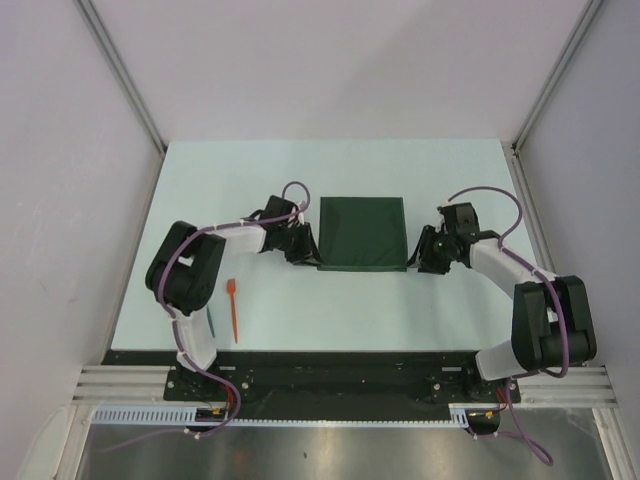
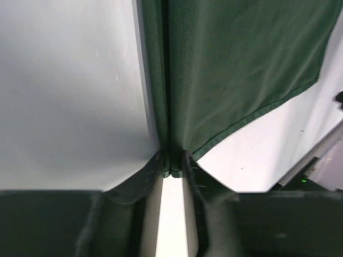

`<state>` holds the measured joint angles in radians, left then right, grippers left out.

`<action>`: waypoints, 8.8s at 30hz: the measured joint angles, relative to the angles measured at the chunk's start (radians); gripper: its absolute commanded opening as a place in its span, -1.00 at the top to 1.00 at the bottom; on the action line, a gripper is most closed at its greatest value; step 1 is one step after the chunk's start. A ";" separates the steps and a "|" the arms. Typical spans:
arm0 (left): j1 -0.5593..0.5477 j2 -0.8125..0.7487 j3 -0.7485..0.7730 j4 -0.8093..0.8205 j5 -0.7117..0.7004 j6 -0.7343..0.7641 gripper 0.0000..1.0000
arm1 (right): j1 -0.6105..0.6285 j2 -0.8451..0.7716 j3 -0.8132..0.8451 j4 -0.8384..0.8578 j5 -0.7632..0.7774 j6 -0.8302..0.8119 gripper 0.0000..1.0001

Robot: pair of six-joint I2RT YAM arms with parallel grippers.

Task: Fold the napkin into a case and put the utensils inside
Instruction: Fold the top corner of the square-folded napkin at the center of the board.

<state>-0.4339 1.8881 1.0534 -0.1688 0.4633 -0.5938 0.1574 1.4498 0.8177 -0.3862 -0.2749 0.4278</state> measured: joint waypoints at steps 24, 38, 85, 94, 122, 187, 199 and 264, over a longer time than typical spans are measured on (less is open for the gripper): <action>-0.098 -0.344 -0.597 0.395 0.064 -0.326 1.00 | 0.117 -0.053 -0.122 0.043 0.008 0.089 0.22; -0.116 -0.352 -0.601 0.396 0.048 -0.337 1.00 | 0.169 -0.027 -0.129 0.061 0.072 0.122 0.35; -0.097 -0.697 -0.469 -0.052 -0.131 -0.214 -0.13 | 0.202 0.063 0.061 0.048 -0.011 0.034 1.00; -0.020 -0.692 -0.425 -0.102 -0.147 -0.183 -0.11 | 0.289 0.219 0.202 0.081 -0.104 0.032 1.00; 0.063 -0.539 -0.502 0.105 -0.110 -0.228 0.34 | 0.413 0.740 0.689 0.268 -0.344 0.158 1.00; 0.072 -0.015 0.137 -0.140 -0.278 -0.019 0.24 | 0.079 0.546 0.534 0.248 -0.449 0.072 0.37; 0.072 0.043 0.216 -0.141 -0.286 -0.015 0.37 | 0.078 0.583 0.529 0.280 -0.466 0.072 0.46; -0.124 -0.357 -0.310 0.186 -0.090 -0.038 0.93 | 0.045 0.791 0.623 0.406 -0.512 0.139 0.59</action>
<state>-0.5579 1.5311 0.7433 0.0170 0.3733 -0.6319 0.2020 2.2406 1.4403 0.0193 -0.7864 0.5667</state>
